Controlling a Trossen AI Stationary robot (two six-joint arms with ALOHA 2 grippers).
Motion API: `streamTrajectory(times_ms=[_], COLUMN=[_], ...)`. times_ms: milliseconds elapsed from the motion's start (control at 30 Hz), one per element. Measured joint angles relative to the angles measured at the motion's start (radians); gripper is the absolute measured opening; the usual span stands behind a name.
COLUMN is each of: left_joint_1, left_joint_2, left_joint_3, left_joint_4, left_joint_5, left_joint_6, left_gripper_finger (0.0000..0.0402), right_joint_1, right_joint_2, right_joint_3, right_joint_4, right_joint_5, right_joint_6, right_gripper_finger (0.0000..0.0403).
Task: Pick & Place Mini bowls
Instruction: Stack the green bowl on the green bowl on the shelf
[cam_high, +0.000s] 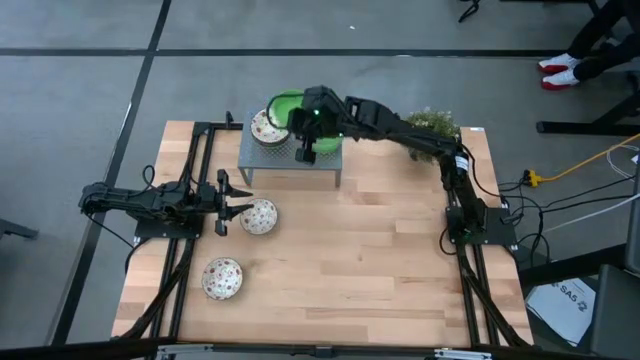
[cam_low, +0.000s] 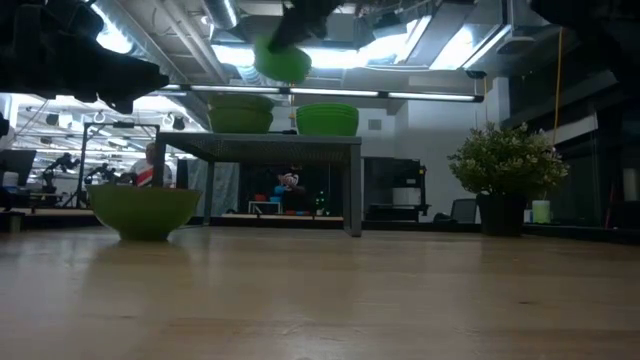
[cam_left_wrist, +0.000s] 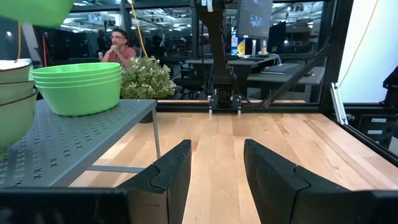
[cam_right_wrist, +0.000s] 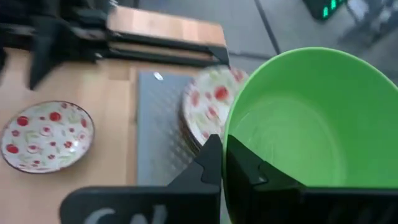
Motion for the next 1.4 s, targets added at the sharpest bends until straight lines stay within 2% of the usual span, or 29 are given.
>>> streamTrajectory(times_ms=[200,700,1100,1400], left_joint_1=[0.000,0.000,0.000,0.000], left_joint_2=[0.000,0.000,0.000,0.000], left_joint_3=[0.000,0.000,0.000,0.000], left_joint_4=[0.000,0.000,0.000,0.000], left_joint_5=[0.000,0.000,0.000,0.000], left_joint_6=[0.000,0.000,0.000,0.000], left_gripper_finger=[0.0143,0.0143,0.0143,0.0143], right_joint_1=[-0.056,-0.078,-0.067,-0.050], right_joint_2=[-0.002,-0.021,-0.018,-0.017], right_joint_3=[0.000,-0.001,-0.030,-0.099], right_joint_4=[-0.080,-0.327,-0.342,-0.269], right_joint_5=[0.055,0.052,0.051,0.051], right_joint_6=[0.093,0.396,0.404,0.379], right_gripper_finger=[0.0006,0.0006,0.0006,0.0006])
